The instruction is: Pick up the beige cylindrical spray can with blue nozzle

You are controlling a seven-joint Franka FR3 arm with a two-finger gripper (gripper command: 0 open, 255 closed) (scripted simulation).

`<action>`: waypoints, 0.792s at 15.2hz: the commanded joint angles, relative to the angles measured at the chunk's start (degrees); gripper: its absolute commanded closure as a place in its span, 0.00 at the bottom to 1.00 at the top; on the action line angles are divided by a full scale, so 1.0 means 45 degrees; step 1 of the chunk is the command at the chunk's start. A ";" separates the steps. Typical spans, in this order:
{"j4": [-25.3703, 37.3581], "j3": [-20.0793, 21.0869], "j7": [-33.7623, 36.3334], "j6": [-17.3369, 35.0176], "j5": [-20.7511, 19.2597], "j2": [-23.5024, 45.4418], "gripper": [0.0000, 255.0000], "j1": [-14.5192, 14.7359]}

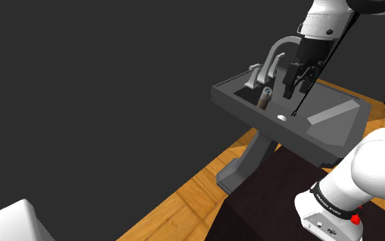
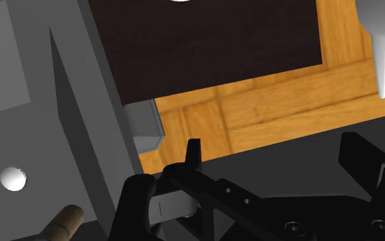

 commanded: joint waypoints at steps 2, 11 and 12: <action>-0.0229 -0.0145 -0.0140 0.0426 -0.0172 0.0066 0.00 -0.0118; -0.1617 -0.1554 -0.1278 0.4498 -0.1540 0.1480 0.00 -0.1231; -0.1691 -0.1723 -0.1394 0.4968 -0.1666 0.1727 0.00 -0.1347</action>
